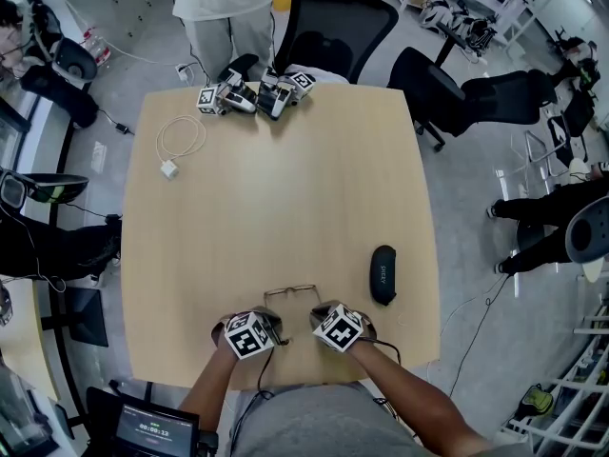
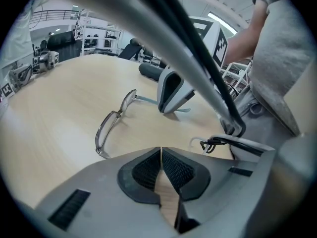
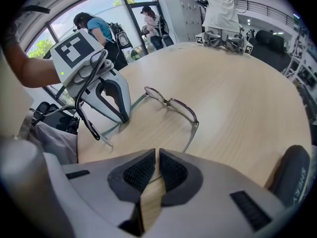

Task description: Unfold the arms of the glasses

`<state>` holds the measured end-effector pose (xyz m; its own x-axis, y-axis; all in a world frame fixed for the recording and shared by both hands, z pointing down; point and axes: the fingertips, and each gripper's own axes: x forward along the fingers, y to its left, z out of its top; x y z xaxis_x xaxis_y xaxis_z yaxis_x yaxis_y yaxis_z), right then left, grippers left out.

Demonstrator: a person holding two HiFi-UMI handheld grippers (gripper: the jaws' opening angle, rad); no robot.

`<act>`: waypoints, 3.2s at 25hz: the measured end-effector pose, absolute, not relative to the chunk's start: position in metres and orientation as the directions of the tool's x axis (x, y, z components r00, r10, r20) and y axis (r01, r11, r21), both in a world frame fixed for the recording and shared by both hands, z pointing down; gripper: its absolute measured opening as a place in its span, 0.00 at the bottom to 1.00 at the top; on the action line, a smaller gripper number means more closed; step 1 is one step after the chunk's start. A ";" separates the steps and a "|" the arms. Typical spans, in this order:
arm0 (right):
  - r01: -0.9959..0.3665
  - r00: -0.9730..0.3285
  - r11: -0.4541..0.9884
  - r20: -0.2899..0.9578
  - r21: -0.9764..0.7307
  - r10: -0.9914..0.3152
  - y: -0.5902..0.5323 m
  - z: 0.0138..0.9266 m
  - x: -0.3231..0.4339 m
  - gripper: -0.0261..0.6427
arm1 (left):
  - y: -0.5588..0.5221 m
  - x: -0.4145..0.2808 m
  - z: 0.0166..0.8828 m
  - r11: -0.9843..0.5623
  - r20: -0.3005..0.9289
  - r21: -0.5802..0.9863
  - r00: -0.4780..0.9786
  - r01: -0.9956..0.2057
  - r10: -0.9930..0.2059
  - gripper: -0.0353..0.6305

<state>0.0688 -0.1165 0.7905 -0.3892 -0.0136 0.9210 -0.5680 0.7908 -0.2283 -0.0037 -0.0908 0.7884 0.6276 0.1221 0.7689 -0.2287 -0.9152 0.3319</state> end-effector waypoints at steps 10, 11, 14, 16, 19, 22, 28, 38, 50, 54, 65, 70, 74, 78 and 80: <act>-0.572 -0.387 0.787 0.922 -0.231 -0.011 -0.118 0.792 0.069 0.08 | -0.085 -0.012 0.786 -0.891 0.715 0.397 0.684 -0.223 0.147 0.07; -0.573 -0.388 0.786 0.922 -0.232 -0.011 -0.118 0.792 0.069 0.08 | -0.084 -0.012 0.786 -0.888 0.711 0.402 0.688 -0.226 0.146 0.07; -0.579 -0.386 0.780 0.923 -0.238 -0.005 -0.117 0.793 0.069 0.08 | -0.082 -0.015 0.785 -0.882 0.709 0.407 0.691 -0.236 0.143 0.07; -0.583 -0.389 0.776 0.921 -0.241 -0.006 -0.117 0.792 0.068 0.08 | -0.081 -0.016 0.784 -0.881 0.710 0.408 0.690 -0.241 0.140 0.07; -0.584 -0.414 0.773 0.910 -0.246 -0.024 -0.121 0.788 0.064 0.08 | -0.081 -0.017 0.782 -0.880 0.705 0.406 0.698 -0.249 0.128 0.07; -0.583 -0.436 0.774 0.899 -0.246 -0.043 -0.122 0.780 0.059 0.08 | -0.080 -0.018 0.777 -0.876 0.688 0.403 0.719 -0.266 0.098 0.07; -0.573 -0.500 0.782 0.861 -0.243 -0.099 -0.126 0.745 0.051 0.08 | -0.079 -0.025 0.750 -0.859 0.678 0.387 0.735 -0.336 0.018 0.07; -0.572 -0.601 0.789 0.769 -0.223 -0.218 -0.118 0.678 0.066 0.08 | -0.088 -0.028 0.684 -0.811 0.589 0.329 0.776 -0.484 -0.224 0.07; -0.591 -0.636 0.784 0.709 -0.193 -0.305 -0.080 0.637 0.104 0.08 | -0.058 -0.027 0.672 -0.812 0.628 0.227 0.718 -0.537 -0.300 0.07; -0.594 -0.694 0.770 0.632 -0.233 -0.344 -0.065 0.608 0.105 0.08 | -0.045 -0.020 0.628 -0.773 0.523 0.213 0.738 -0.597 -0.426 0.07; -0.526 -0.818 0.836 0.363 -0.158 -0.446 -0.059 0.470 0.084 0.08 | -0.024 -0.030 0.475 -0.707 0.268 0.004 0.682 -0.707 -0.681 0.07; -0.513 -0.835 0.857 0.258 -0.047 -0.486 -0.051 0.410 0.064 0.08 | -0.029 -0.049 0.415 -0.684 0.138 -0.062 0.672 -0.727 -0.727 0.07; -0.480 -0.860 0.877 0.193 0.011 -0.473 -0.038 0.374 0.035 0.08 | -0.018 -0.075 0.374 -0.651 0.033 -0.122 0.653 -0.749 -0.757 0.07; -0.500 -0.852 0.864 0.142 0.065 -0.504 -0.003 0.339 0.020 0.08 | 0.015 -0.093 0.351 -0.655 0.003 -0.153 0.663 -0.740 -0.749 0.07; -0.513 -0.846 0.854 0.121 0.086 -0.520 0.029 0.326 0.007 0.08 | 0.043 -0.106 0.344 -0.663 -0.008 -0.171 0.674 -0.729 -0.739 0.07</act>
<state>0.0071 0.0288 0.3261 -0.8455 -0.5199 0.1214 -0.5128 0.8541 0.0864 -0.1061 0.0431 0.3443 0.6739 -0.7387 -0.0079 -0.7288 -0.6630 -0.1714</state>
